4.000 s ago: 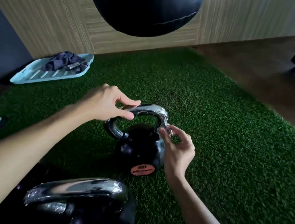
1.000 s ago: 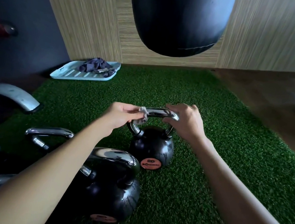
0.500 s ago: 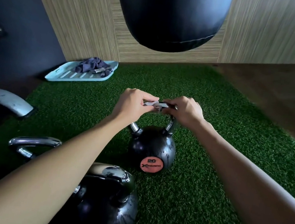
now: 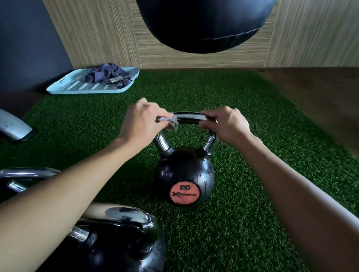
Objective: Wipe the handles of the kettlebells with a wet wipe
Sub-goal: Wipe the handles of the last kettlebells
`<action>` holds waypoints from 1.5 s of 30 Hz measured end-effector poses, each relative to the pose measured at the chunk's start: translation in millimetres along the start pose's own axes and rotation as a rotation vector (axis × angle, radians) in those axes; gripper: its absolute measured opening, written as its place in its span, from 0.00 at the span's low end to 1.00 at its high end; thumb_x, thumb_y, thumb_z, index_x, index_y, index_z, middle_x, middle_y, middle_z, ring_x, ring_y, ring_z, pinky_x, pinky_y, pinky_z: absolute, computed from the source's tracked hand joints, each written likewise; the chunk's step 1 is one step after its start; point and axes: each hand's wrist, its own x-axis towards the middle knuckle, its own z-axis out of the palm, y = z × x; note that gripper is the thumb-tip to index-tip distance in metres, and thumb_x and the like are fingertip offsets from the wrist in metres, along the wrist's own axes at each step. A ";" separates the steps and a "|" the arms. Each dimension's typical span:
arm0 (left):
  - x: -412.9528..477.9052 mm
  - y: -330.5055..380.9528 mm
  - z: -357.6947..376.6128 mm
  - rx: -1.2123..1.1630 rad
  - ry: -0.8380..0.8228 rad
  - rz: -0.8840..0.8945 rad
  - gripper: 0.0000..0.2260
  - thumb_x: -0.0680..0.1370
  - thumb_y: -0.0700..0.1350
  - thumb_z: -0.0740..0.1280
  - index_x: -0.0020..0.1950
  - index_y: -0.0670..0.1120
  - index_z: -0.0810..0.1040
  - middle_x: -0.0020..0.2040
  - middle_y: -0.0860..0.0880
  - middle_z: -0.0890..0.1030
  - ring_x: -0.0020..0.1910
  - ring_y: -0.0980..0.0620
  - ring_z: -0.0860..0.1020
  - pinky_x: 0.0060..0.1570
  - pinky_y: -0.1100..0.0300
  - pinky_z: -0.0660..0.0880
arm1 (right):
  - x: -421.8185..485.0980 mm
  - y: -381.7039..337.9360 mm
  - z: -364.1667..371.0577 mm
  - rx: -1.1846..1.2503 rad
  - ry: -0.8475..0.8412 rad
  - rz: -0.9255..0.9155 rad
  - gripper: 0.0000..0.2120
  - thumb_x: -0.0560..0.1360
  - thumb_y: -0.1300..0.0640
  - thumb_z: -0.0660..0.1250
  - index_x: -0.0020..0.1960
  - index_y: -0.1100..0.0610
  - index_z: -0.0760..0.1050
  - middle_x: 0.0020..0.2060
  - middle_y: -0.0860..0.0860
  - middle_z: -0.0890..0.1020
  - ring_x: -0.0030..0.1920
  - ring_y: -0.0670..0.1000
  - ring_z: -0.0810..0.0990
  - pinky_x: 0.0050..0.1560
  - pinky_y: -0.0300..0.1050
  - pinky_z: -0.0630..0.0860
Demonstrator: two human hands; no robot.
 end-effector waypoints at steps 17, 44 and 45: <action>-17.5 -16.3 -10.6 0.177 -0.107 0.202 0.10 0.70 0.53 0.80 0.48 0.51 0.88 0.38 0.51 0.86 0.35 0.52 0.68 0.40 0.56 0.63 | -11.1 -2.1 7.7 0.065 0.066 -0.037 0.25 0.72 0.39 0.73 0.67 0.43 0.78 0.57 0.47 0.86 0.47 0.49 0.85 0.50 0.49 0.83; -60.1 21.5 -93.8 -0.285 0.147 -0.026 0.11 0.68 0.53 0.80 0.48 0.53 0.87 0.39 0.60 0.84 0.34 0.58 0.74 0.34 0.70 0.67 | -101.6 -63.7 -29.8 0.386 0.040 -0.028 0.24 0.69 0.36 0.76 0.61 0.44 0.83 0.57 0.45 0.86 0.56 0.39 0.81 0.64 0.47 0.76; -62.4 27.0 -95.2 -0.295 0.148 -0.013 0.10 0.68 0.53 0.80 0.47 0.53 0.87 0.39 0.60 0.84 0.34 0.58 0.75 0.34 0.69 0.68 | -108.6 -72.9 -38.9 0.549 -0.004 -0.036 0.21 0.72 0.38 0.74 0.61 0.46 0.83 0.57 0.44 0.85 0.52 0.32 0.80 0.59 0.40 0.77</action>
